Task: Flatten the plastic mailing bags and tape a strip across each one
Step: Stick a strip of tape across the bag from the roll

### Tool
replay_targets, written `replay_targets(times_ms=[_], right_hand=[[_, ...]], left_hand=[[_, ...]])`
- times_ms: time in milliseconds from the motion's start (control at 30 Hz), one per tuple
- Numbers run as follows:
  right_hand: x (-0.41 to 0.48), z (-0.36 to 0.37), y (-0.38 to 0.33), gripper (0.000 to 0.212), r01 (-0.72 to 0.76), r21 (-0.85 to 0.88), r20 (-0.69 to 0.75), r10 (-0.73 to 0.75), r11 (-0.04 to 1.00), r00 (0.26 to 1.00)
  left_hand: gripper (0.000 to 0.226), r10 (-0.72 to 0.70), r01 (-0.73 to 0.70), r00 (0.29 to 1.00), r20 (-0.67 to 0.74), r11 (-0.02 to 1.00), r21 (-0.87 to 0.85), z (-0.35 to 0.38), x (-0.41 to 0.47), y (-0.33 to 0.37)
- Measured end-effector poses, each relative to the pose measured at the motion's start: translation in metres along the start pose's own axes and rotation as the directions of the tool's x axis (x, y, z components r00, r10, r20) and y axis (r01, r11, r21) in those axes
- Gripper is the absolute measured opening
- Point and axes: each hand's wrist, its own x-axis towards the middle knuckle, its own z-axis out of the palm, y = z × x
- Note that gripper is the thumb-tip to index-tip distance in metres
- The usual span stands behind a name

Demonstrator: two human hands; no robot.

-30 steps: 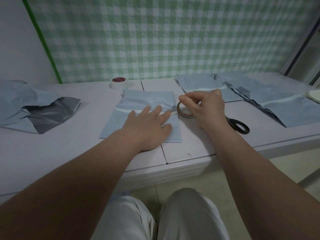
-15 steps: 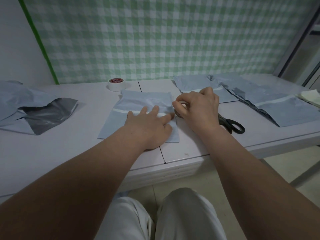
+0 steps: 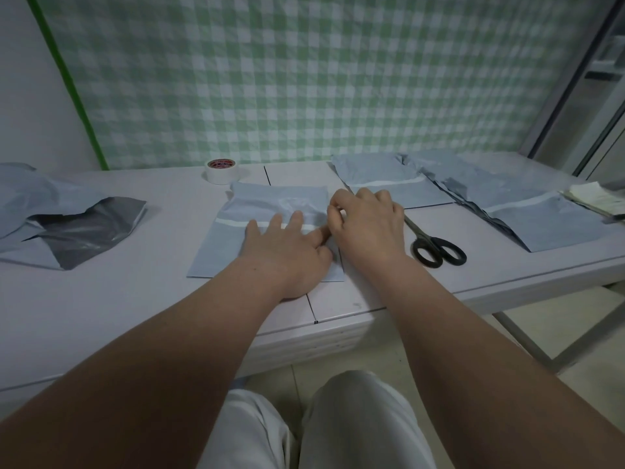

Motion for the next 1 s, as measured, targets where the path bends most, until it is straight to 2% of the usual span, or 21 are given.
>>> replay_targets(times_ms=[100, 567, 800, 867, 933, 1000], right_hand=[[0.000, 0.000, 0.000, 0.024, 0.004, -0.017, -0.010, -0.004, 1.000, 1.000], [-0.001, -0.001, 0.001, 0.024, -0.010, -0.006, -0.003, 0.010, 1.000, 1.000], [-0.003, -0.007, 0.006, 0.026, -0.042, 0.124, 0.061, 0.035, 0.991, 0.998], [-0.005, -0.010, 0.008, 0.029, -0.040, 0.219, 0.083, 0.022, 0.975, 0.996], [-0.007, -0.013, 0.010, 0.035, -0.033, 0.295, 0.098, 0.004, 0.955, 0.995], [-0.009, -0.014, 0.010, 0.044, -0.028, 0.339, 0.091, -0.003, 0.940, 0.996]], left_hand=[[0.052, -0.007, 0.007, 1.000, -0.015, 0.999, -0.047, 0.004, 0.000, -0.009], [0.061, -0.229, 0.226, 0.973, -0.016, 0.969, -0.102, 0.004, -0.017, -0.071], [0.068, -0.338, 0.337, 0.941, -0.007, 0.939, -0.076, 0.003, -0.020, -0.083], [0.068, -0.388, 0.383, 0.919, -0.073, 0.921, -0.068, -0.001, -0.018, -0.077], [0.054, -0.334, 0.301, 0.912, -0.238, 0.939, -0.165, -0.007, -0.016, -0.064], [0.047, -0.217, 0.078, 0.899, -0.380, 0.934, -0.350, -0.012, -0.011, -0.045]])
